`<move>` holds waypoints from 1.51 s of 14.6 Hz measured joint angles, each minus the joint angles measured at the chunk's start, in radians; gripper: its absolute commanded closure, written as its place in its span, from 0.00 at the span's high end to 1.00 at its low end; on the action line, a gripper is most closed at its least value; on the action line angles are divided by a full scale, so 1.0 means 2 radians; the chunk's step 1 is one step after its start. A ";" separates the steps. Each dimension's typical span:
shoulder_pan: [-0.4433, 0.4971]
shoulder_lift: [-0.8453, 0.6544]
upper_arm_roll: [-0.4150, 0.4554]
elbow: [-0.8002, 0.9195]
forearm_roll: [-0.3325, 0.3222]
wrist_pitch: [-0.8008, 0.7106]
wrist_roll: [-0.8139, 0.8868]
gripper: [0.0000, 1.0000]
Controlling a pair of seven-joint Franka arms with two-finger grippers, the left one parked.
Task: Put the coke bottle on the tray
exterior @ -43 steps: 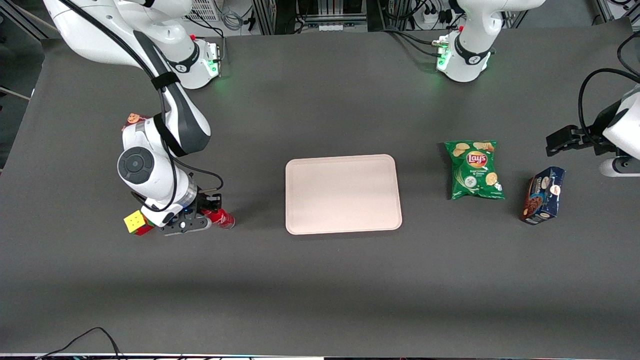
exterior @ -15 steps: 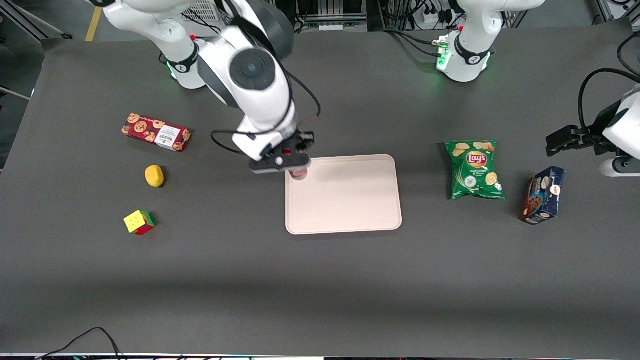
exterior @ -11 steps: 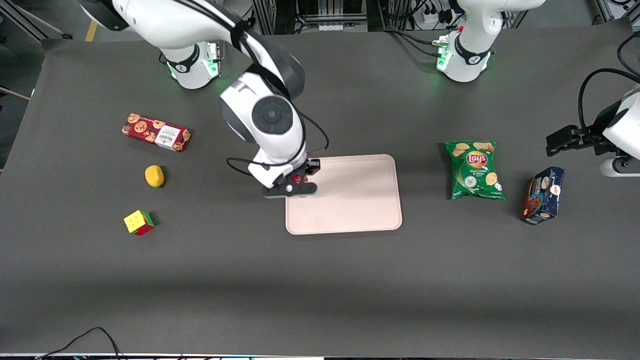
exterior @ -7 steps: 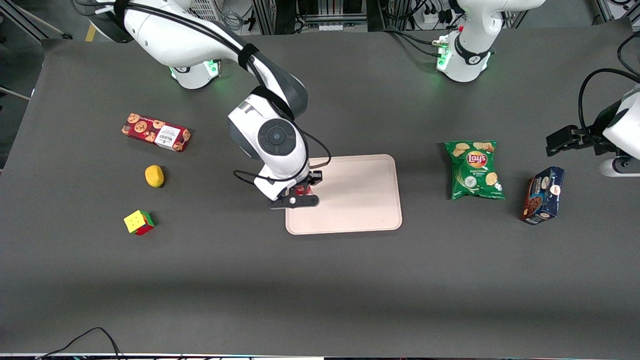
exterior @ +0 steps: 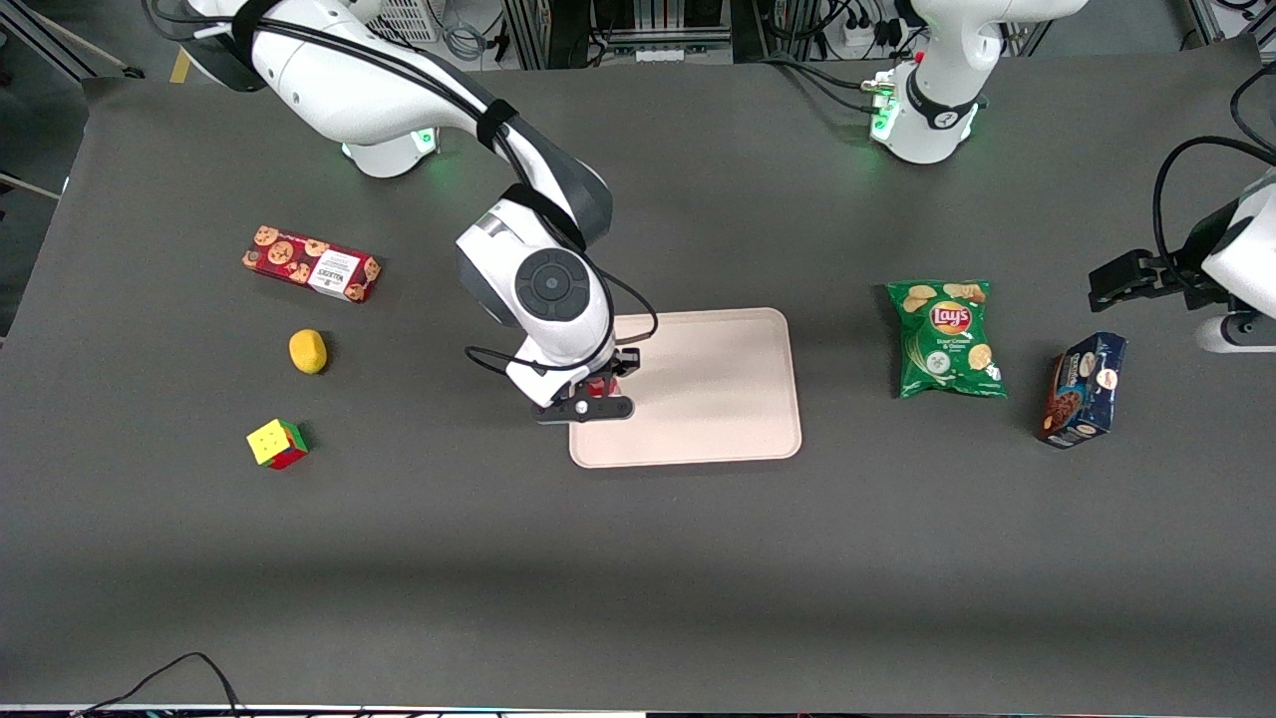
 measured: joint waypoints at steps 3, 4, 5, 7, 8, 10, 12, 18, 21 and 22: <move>0.000 0.001 -0.002 -0.006 -0.002 0.007 0.000 0.42; -0.001 0.001 -0.003 -0.007 -0.002 0.008 0.000 0.71; -0.001 0.001 -0.003 -0.008 -0.002 0.010 0.000 1.00; -0.002 0.001 -0.003 -0.008 -0.002 0.012 0.000 1.00; -0.002 0.001 -0.003 -0.008 -0.002 0.014 0.001 1.00; -0.005 0.000 -0.003 -0.007 -0.002 0.017 0.002 1.00; -0.017 -0.013 -0.003 -0.002 -0.002 0.017 0.003 1.00; -0.127 -0.173 0.003 -0.081 0.059 0.006 -0.081 1.00; -0.169 -0.280 -0.018 -0.164 0.102 0.001 -0.154 1.00; -0.170 -0.317 -0.039 -0.191 0.106 -0.006 -0.185 1.00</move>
